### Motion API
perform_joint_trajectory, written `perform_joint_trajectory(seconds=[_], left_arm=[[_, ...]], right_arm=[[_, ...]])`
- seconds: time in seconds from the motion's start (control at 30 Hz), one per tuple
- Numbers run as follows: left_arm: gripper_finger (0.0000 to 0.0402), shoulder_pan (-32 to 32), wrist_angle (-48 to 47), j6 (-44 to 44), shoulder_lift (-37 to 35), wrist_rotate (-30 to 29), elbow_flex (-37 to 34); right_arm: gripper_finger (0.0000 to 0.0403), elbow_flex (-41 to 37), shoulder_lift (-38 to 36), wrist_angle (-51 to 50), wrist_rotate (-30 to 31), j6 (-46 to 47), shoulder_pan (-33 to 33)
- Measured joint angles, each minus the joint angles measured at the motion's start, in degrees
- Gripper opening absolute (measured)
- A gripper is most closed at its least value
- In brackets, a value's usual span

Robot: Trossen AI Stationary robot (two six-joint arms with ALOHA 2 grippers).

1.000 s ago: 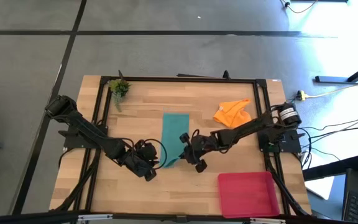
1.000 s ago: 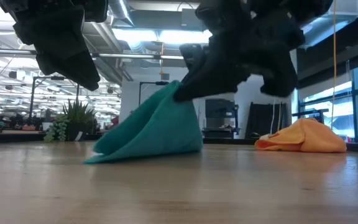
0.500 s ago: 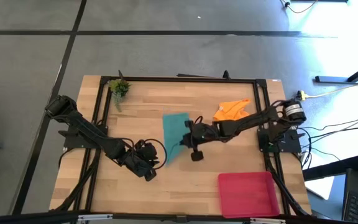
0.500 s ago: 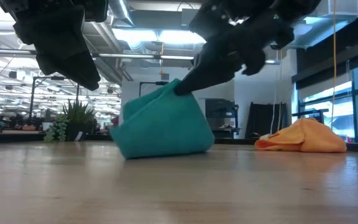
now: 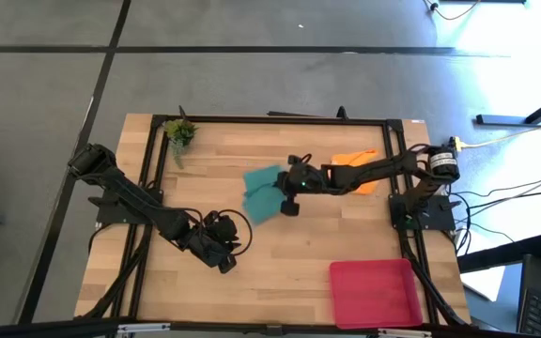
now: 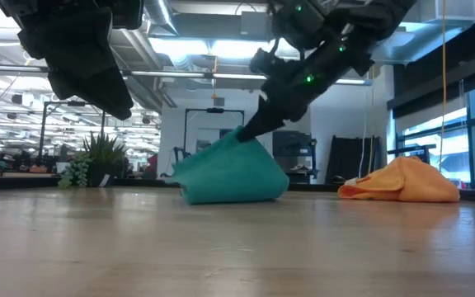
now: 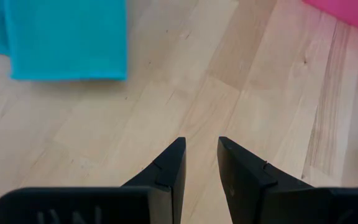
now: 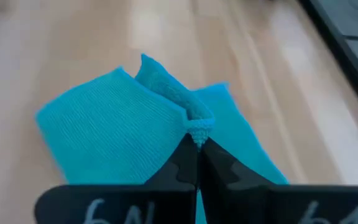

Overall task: Roll microfiber towels into tight, uniform cylinder then place into a basket
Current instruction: Fold the blue microfiber cloth

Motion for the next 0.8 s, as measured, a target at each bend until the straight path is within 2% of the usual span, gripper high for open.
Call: perform_joint_trajectory(seconds=[0.33,0.53,0.63,0.8], left_arm=[[0.0085,0.0,0.3,0.0,0.0,0.0,0.0],[0.0085,0.0,0.3,0.0,0.0,0.0,0.0],[0.0085,0.0,0.3,0.0,0.0,0.0,0.0],[0.0085,0.0,0.4,0.0,0.0,0.0,0.0]], right_arm=[[0.0003,-2.6,0.1,0.2,0.6,1.4,-4.3],[0.0005,-3.0,0.1,-0.1,-1.4,1.4,-5.3],[0.0018,-3.0,0.1,-0.3,-3.5,1.7,-5.2],[0.0048,-3.0,0.1,-0.4,-3.1,3.0,-5.4]])
